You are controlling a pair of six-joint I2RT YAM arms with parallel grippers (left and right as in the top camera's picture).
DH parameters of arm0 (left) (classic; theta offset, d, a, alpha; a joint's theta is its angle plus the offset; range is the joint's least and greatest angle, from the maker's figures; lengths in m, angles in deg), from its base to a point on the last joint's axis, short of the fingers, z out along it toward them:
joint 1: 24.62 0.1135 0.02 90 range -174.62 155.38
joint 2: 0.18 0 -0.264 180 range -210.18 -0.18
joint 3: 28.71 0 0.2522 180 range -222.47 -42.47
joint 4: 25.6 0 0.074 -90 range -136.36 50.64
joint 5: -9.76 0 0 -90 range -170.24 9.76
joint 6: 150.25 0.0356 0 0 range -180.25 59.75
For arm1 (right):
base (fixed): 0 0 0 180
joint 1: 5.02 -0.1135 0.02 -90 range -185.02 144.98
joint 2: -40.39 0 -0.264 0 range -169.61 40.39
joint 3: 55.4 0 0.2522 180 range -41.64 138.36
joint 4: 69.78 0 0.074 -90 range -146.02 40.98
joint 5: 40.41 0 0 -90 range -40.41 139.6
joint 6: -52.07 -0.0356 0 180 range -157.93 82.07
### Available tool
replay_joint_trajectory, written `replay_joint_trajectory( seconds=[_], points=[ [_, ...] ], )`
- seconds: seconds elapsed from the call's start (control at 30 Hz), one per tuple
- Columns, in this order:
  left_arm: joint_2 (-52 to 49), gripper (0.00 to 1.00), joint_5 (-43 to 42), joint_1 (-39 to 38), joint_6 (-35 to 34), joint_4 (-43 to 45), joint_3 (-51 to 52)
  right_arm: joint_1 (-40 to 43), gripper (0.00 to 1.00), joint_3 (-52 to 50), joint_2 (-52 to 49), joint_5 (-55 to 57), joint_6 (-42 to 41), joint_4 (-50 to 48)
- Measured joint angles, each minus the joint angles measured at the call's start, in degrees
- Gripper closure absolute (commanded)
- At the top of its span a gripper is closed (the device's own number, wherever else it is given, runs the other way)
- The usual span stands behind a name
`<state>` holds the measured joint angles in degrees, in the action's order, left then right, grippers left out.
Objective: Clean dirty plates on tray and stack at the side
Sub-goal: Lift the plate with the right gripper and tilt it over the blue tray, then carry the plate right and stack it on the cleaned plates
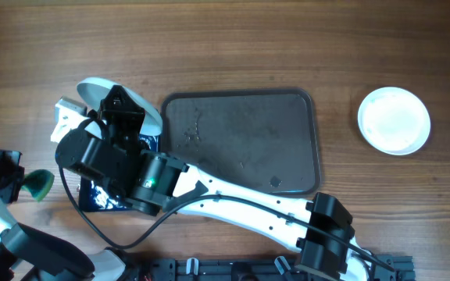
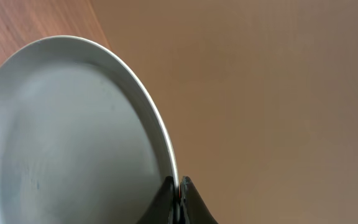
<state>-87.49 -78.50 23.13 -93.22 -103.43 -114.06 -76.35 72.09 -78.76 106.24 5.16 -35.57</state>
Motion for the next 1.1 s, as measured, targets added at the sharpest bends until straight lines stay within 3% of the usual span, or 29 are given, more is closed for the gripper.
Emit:
replay_joint_trajectory(
  seconds=[0.23, 0.63, 0.7, 0.83, 1.1],
  points=[
    [0.0, 0.96, -0.17, 0.0, -0.37, -0.17, 0.0, -1.03, 0.95, 0.0, 0.0, 0.0, 4.9, -0.92],
    [0.0, 0.96, -0.17, 0.0, -0.37, -0.2, 0.0, -1.36, 0.96, 0.0, 0.0, 0.48, 5.11, -1.6],
    [0.0, 0.96, -0.22, 0.0, -0.37, -0.26, 0.0, -1.25, 0.96, 0.11, 0.0, 1.07, 0.15, 0.81],
    [0.0, 0.96, -0.42, 0.0, -0.37, -0.68, 0.0, 0.13, 0.96, 0.39, 0.0, -2.03, -17.35, 13.42],
    [0.0, 0.96, -1.27, -2.36, -0.37, -0.81, 0.0, 12.92, 0.96, 0.39, 0.0, -30.71, -55.76, 27.91]
  ],
)
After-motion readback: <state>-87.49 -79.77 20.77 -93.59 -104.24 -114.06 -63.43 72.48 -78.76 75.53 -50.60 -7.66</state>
